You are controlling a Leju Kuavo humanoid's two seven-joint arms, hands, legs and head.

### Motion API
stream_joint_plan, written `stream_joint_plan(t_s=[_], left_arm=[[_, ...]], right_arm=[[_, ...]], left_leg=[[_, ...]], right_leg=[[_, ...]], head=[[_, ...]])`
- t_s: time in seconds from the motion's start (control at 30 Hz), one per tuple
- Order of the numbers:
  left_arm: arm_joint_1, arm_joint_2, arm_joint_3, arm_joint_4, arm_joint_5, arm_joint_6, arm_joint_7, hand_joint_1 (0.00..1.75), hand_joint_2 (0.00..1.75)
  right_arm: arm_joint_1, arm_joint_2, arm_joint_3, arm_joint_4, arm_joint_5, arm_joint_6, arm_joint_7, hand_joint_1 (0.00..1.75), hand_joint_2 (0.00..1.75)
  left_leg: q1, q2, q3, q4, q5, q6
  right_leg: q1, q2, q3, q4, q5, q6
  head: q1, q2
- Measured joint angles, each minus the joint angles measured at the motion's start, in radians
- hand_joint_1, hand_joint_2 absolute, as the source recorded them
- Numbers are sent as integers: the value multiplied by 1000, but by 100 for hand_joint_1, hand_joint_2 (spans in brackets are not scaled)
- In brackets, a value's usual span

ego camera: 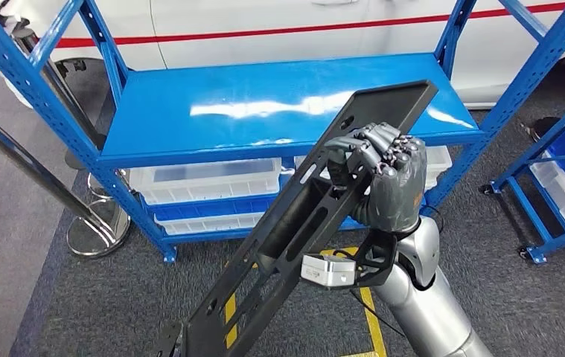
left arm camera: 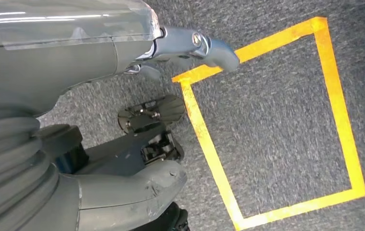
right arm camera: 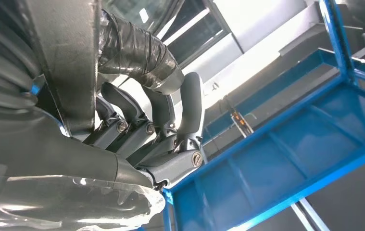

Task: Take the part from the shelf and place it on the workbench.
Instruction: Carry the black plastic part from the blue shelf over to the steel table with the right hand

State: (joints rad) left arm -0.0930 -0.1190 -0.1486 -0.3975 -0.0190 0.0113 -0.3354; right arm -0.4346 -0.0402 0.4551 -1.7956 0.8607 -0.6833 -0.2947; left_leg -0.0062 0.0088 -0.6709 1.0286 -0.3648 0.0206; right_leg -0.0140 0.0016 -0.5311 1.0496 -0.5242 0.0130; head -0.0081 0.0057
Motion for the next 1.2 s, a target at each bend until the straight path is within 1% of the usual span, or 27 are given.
stream_joint_plan(t_s=[0.07,0.1,0.17,0.23,0.27,0.3,0.33,0.37,0.43,0.47,0.5,0.53,0.6,0.63,0.67,0.73,0.77,0.8,0.83,0.87,0.9,0.97,1.0,1.07,1.1,1.13,1.2], left_arm=[[1,1,-1,0,5,1,1,0,175],[1,1,-2,0,10,2,1,0,175],[1,2,-5,0,17,2,1,0,175],[0,2,-9,0,20,2,1,0,175],[0,2,-10,0,20,2,1,0,175],[0,2,-10,0,20,2,1,0,175],[0,3,-12,0,20,2,1,0,175],[-1,4,-13,0,20,2,1,0,175],[-7,6,-14,0,20,2,1,0,175],[-9,8,-15,0,21,2,0,0,175],[-12,9,-16,0,22,2,0,0,175],[-13,9,-17,0,23,2,-1,0,175],[-13,9,-19,0,27,2,-1,0,175],[-13,9,-20,0,29,2,-1,0,175],[-14,9,-21,0,30,2,-1,0,175],[-14,9,-23,0,30,2,-1,0,175],[-13,9,-24,0,30,1,-1,0,175],[-12,9,-24,0,30,1,-1,0,175],[-12,9,-24,0,30,1,-1,0,175],[-12,9,-25,0,30,1,-1,0,175],[-12,9,-25,0,31,1,-1,0,175],[-12,9,-25,0,31,2,-2,0,175],[-11,9,-25,0,32,2,-3,0,175],[-10,10,-25,0,33,2,-4,0,175],[-10,10,-25,1,33,2,-4,0,175],[-9,10,-25,1,33,2,-4,0,175],[-8,10,-26,1,33,2,-4,0,175]], right_arm=[[0,0,0,3,-3,-1,-2,175,175],[-1,0,0,4,-6,-1,-3,175,175],[-2,0,1,7,-11,-2,-5,175,175],[-2,0,2,10,-13,-3,-6,175,175],[-1,0,3,12,-14,-3,-7,175,175],[-1,0,4,14,-14,-4,-7,175,175],[-1,0,5,16,-14,-4,-7,175,175],[-1,0,6,17,-14,-4,-8,175,175],[-2,0,7,18,-14,-4,-9,175,175],[-2,0,7,18,-14,-4,-9,175,175],[-2,0,8,18,-14,-5,-10,175,175],[-3,0,8,18,-15,-5,-10,175,175],[-3,0,8,20,-16,-5,-11,175,175],[-4,-1,8,21,-17,-6,-11,175,175],[-4,-1,8,22,-17,-6,-12,175,175],[-4,-1,8,24,-18,-7,-12,175,175],[-3,-1,8,26,-18,-7,-12,175,175],[-3,-2,8,27,-18,-7,-12,175,175],[-2,-2,8,28,-18,-7,-12,175,175],[-2,-2,8,29,-18,-7,-12,175,175],[-3,-3,8,29,-18,-7,-12,175,175],[-3,-3,9,29,-18,-8,-13,175,175],[-4,-3,9,29,-18,-9,-14,175,175],[-4,-4,10,31,-18,-10,-15,175,175],[-5,-4,10,32,-19,-10,-16,175,175],[-5,-4,11,33,-19,-11,-16,175,175],[-6,-4,12,34,-19,-11,-17,175,175]], left_leg=[[5,-1,-6,3,4,-12],[7,-2,-15,17,-15,-18],[11,-2,-45,99,-104,-26],[11,-3,-70,220,-189,-29],[11,-3,-70,263,-202,-28],[10,-3,-56,277,-193,-24],[9,-3,-25,259,-170,-20],[5,-3,23,210,-148,-14],[-5,-2,134,68,-148,-1],[-9,-2,169,14,-156,4],[-12,-2,187,-19,-164,8],[-14,-2,187,-33,-157,12],[-11,0,178,-49,-128,22],[-8,2,169,-56,-111,28],[-6,3,158,-61,-95,31],[-6,4,124,-59,-69,34],[-5,4,106,-57,-57,32],[-5,5,88,-54,-45,30],[-4,5,70,-49,-35,26],[-2,5,52,-43,-26,22],[-1,5,36,-36,-19,16],[0,4,13,-23,-6,4],[-1,3,7,-19,1,-1],[1,2,0,-19,15,-10],[3,1,-6,-13,9,-15],[6,1,-15,7,-13,-20],[8,0,-49,108,-100,-28]], right_leg=[[2,-2,-11,-3,14,-21],[2,-4,-20,-5,25,-30],[1,-7,-46,-7,51,-45],[5,-7,-78,-6,75,-49],[7,-7,-95,-5,88,-50],[9,-7,-112,-3,100,-50],[10,-7,-130,-2,113,-49],[10,-6,-144,-1,125,-48],[10,-7,-163,0,146,-42],[9,-8,-166,-2,157,-37],[7,-10,-167,-7,168,-31],[5,-12,-166,-14,180,-25],[3,-11,-171,-17,176,-15],[3,-8,-180,4,145,-11],[2,-6,-193,45,97,-8],[-1,-4,-224,171,2,0],[-2,-4,-231,226,-15,4],[-4,-4,-225,255,-10,8],[-7,-5,-201,250,11,11],[-10,-5,-160,211,36,14],[-13,-6,-112,148,43,17],[-11,-2,-35,32,27,11],[-7,0,-20,2,15,4],[-2,2,-23,-7,24,-15],[-1,1,-28,-9,30,-24],[-1,-1,-34,-10,38,-34],[0,-4,-52,-11,56,-48]], head=[[0,0],[0,0],[-1,0],[-1,0],[-1,0],[-1,0],[-1,0],[-1,0],[-1,0],[-1,0],[-1,0],[-1,0],[0,0],[0,0],[0,0],[0,0],[0,0],[0,0],[0,0],[0,0],[0,0],[0,0],[-1,0],[-1,0],[-1,0],[-1,0],[-1,0]])
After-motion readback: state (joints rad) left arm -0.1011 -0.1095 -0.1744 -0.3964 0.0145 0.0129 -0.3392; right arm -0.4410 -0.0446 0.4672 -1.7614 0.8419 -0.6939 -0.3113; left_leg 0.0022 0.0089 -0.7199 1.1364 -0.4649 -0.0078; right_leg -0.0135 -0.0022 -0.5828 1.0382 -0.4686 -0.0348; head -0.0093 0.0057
